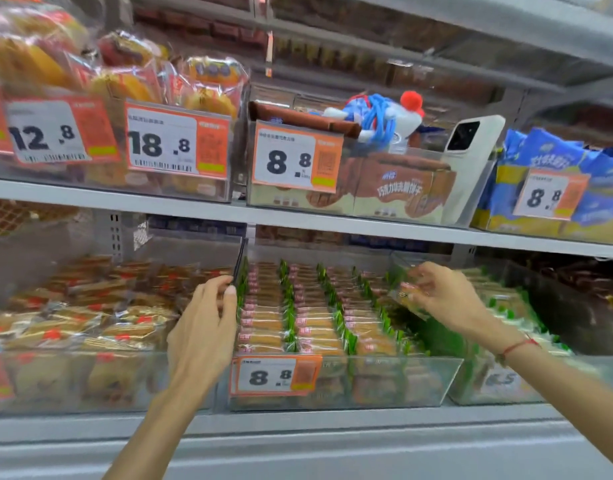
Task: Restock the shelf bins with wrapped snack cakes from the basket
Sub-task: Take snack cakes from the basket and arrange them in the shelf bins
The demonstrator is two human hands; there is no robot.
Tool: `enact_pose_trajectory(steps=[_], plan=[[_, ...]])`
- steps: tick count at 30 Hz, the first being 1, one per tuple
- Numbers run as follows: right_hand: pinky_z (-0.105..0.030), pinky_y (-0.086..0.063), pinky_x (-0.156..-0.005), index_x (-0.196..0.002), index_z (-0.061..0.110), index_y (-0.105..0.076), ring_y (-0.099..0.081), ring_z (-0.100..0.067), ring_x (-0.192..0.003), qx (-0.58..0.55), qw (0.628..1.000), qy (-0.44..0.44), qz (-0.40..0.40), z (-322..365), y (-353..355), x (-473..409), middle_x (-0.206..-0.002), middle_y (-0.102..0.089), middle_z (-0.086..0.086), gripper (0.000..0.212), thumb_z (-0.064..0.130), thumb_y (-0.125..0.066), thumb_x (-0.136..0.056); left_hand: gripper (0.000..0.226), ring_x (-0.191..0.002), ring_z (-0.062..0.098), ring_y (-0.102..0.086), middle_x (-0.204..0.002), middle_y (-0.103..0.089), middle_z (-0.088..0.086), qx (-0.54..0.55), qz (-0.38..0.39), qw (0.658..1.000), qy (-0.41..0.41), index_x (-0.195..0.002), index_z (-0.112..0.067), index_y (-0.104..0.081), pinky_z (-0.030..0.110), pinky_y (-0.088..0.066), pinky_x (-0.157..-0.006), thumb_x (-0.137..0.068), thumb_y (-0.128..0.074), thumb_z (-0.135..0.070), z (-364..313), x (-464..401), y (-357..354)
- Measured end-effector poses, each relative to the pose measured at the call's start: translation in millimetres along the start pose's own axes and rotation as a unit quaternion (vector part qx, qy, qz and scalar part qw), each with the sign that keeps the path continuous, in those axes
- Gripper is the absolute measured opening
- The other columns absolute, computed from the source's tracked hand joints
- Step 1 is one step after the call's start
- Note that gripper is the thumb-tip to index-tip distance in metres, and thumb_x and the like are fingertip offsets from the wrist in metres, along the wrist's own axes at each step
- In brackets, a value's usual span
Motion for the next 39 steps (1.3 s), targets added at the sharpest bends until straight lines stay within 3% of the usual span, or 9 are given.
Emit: enact_pose_trajectory(steps=[3,7,12,17,23,29,34,36,39], plan=[[-0.037,-0.052,-0.089,-0.11,0.019,-0.069,-0.065,-0.025,-0.101,0.102,0.992,0.031,0.069,1.4,-19.3,-21.5,-0.11,-0.071,-0.005,0.028,0.021,-0.07,-0.082,0.037,-0.107,0.013,-0.056,-0.127,-0.056,-0.011,-0.01,0.0,1.0,0.02,-0.131,-0.036,-0.046,0.032,-0.032,-0.082,-0.1,-0.029,-0.046,3.7,-0.1,2.3],[-0.029,-0.048,-0.09,-0.116,0.022,-0.067,-0.062,-0.022,-0.105,0.135,0.979,0.062,0.138,1.5,-46.1,-34.2,-0.118,-0.066,-0.003,0.03,0.015,-0.063,-0.087,0.035,-0.108,0.015,-0.057,-0.125,-0.059,-0.011,-0.012,-0.005,1.0,0.028,-0.128,-0.039,-0.047,0.035,-0.034,-0.084,-0.1,-0.028,-0.048,5.4,1.1,1.7],[-0.029,-0.044,-0.089,-0.115,0.03,-0.065,-0.056,-0.021,-0.11,0.15,0.982,0.083,0.08,-5.0,-58.2,-40.3,-0.121,-0.06,0.0,0.028,0.024,-0.065,-0.088,0.035,-0.109,0.018,-0.056,-0.124,-0.06,-0.009,-0.014,-0.017,0.999,0.032,-0.128,-0.038,-0.047,0.035,-0.03,-0.081,-0.1,-0.027,-0.046,4.5,1.3,0.3],[-0.03,-0.046,-0.084,-0.116,0.031,-0.064,-0.059,-0.026,-0.106,0.221,0.971,0.08,0.039,-7.8,-56.6,-36.1,-0.115,-0.064,-0.005,0.025,0.028,-0.057,-0.093,0.035,-0.108,0.02,-0.056,-0.122,-0.061,-0.008,-0.009,-0.025,0.999,0.033,-0.127,-0.037,-0.048,0.042,-0.034,-0.089,-0.1,-0.028,-0.045,4.5,2.7,-0.3],[-0.031,-0.046,-0.089,-0.118,0.027,-0.062,-0.058,-0.026,-0.109,0.25,0.962,0.082,0.068,-2.4,-65.3,-32.8,-0.119,-0.061,-0.006,0.028,0.02,-0.055,-0.092,0.035,-0.107,0.018,-0.056,-0.124,-0.06,-0.008,-0.013,-0.023,0.999,0.031,-0.127,-0.036,-0.048,0.039,-0.03,-0.083,-0.101,-0.027,-0.043,1.9,4.1,-0.9],[-0.035,-0.048,-0.093,-0.129,0.02,-0.054,-0.056,-0.027,-0.113,0.222,0.958,0.05,0.176,-4.3,-55.6,-32.0,-0.128,-0.058,-0.007,0.041,0.022,-0.06,-0.089,0.034,-0.108,0.019,-0.057,-0.127,-0.058,-0.007,-0.014,-0.013,1.0,0.019,-0.129,-0.032,-0.047,0.038,-0.03,-0.083,-0.102,-0.028,-0.041,-0.5,4.4,0.1],[-0.031,-0.045,-0.09,-0.132,0.02,-0.054,-0.056,-0.02,-0.114,0.124,0.984,0.076,0.099,11.5,-22.1,5.0,-0.13,-0.058,-0.002,0.042,0.022,-0.061,-0.09,0.036,-0.102,0.015,-0.057,-0.122,-0.057,-0.005,0.029,0.002,1.0,-0.012,-0.13,-0.028,-0.047,0.039,-0.044,-0.086,-0.1,-0.035,-0.043,0.5,1.9,1.4],[-0.027,-0.046,-0.086,-0.126,0.023,-0.058,-0.057,-0.013,-0.103,0.057,0.992,0.091,0.07,20.6,-11.9,28.3,-0.123,-0.061,0.002,0.037,0.022,-0.063,-0.09,0.035,-0.101,0.013,-0.056,-0.121,-0.054,-0.005,0.074,-0.001,0.996,-0.039,-0.131,-0.024,-0.048,0.04,-0.048,-0.087,-0.098,-0.044,-0.038,-4.3,5.4,8.3],[-0.028,-0.052,-0.08,-0.115,0.024,-0.063,-0.059,-0.007,-0.089,-0.034,0.992,0.114,0.039,34.3,-7.2,68.0,-0.106,-0.064,0.006,0.029,0.02,-0.067,-0.087,0.032,-0.105,0.007,-0.048,-0.119,-0.05,-0.012,0.088,-0.023,0.991,-0.102,-0.126,-0.025,-0.051,0.03,-0.041,-0.088,-0.094,-0.056,-0.029,-15.2,26.4,25.1]])
Point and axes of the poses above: each hand's wrist, its own x-axis away from the middle knuckle, its own y-axis out of the back of the hand, z = x × y, the point moved 5 cm from there along -x, towards the middle knuckle
